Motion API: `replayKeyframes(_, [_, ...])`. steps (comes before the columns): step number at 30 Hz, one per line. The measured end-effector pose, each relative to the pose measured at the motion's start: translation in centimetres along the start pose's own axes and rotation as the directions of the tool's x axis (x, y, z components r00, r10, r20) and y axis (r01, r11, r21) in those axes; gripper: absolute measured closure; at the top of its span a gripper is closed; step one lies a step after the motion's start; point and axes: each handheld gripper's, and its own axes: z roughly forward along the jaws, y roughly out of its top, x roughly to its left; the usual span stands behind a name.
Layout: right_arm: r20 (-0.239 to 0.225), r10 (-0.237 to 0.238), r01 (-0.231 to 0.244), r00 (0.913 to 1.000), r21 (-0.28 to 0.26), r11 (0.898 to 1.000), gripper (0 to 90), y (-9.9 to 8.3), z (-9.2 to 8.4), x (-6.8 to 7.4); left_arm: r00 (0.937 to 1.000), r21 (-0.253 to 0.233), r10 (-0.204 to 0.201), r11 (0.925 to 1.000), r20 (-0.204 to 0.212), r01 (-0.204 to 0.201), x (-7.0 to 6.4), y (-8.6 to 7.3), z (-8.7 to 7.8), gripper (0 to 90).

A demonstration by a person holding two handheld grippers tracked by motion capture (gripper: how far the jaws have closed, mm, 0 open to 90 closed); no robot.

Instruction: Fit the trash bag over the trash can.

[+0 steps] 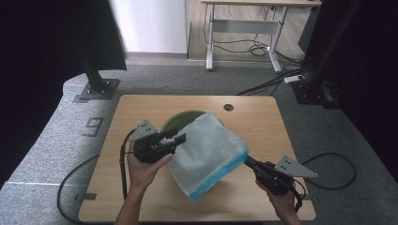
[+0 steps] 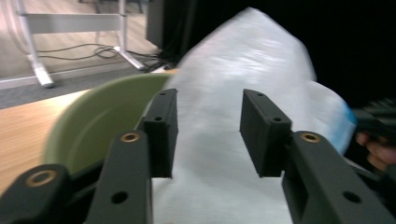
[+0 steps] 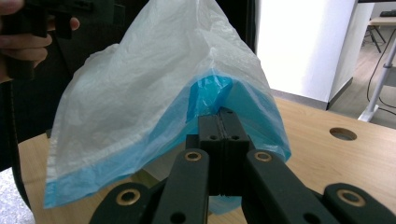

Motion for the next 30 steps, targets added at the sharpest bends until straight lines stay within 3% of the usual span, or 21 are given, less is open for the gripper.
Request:
replayKeyframes(3, [-0.008, -0.013, 0.013, 0.9999, -0.002, 1.0, 88.1, 0.7, 0.5, 0.5, 0.9995, 0.054, 0.023, 0.9983, 0.02, -0.024, -1.5, -0.1, 1.0, 47.4])
replayKeyframes(11, [-0.024, -0.022, 0.023, 0.9994, 0.009, 1.0, 88.1, 1.2, 1.5, 1.1, 0.9997, 0.152, 0.022, 0.9881, -0.01, -0.02, -3.4, -0.8, 3.1, 23.2])
replayKeyframes(16, [-0.03, -0.028, 0.028, 0.9992, 0.012, 1.0, 88.1, 1.4, 1.8, 1.3, 0.9998, 0.173, 0.018, 0.9848, -0.004, -0.017, -4.0, -1.0, 3.8, 18.1])
replayKeyframes(18, [-0.035, -0.035, 0.036, 0.9988, 0.015, 0.999, 88.1, 1.5, 2.0, 1.5, 0.9996, 0.18, 0.015, 0.9835, 0.023, -0.019, -4.5, -1.2, 4.2, 17.0])
replayKeyframes(21, [-0.039, -0.041, 0.042, 0.9984, 0.018, 0.999, 88.1, 1.5, 2.2, 1.7, 0.9996, 0.182, 0.023, 0.9829, 0.017, -0.025, -4.9, -1.3, 4.5, 17.1])
replayKeyframes(23, [-0.043, -0.044, 0.045, 0.9981, 0.021, 0.999, 88.1, 1.5, 2.4, 1.8, 0.9997, 0.175, 0.026, 0.9843, -0.003, -0.025, -4.9, -1.4, 4.7, 19.2])
replayKeyframes(25, [-0.047, -0.044, 0.045, 0.9979, 0.025, 0.999, 88.1, 1.5, 2.6, 2.0, 0.9991, 0.174, 0.036, 0.9842, -0.023, -0.031, -4.9, -1.5, 5.0, 26.8])
replayKeyframes(28, [-0.05, -0.046, 0.047, 0.9977, 0.026, 0.999, 88.1, 1.4, 2.7, 2.0, 0.9976, 0.178, 0.055, 0.9828, -0.041, -0.047, -4.7, -1.8, 5.3, 46.4])
replayKeyframes(30, [-0.049, -0.045, 0.046, 0.9978, 0.026, 0.999, 88.1, 1.4, 2.7, 2.0, 0.998, 0.164, 0.058, 0.9851, -0.025, -0.053, -4.5, -2.0, 5.2, 60.4])
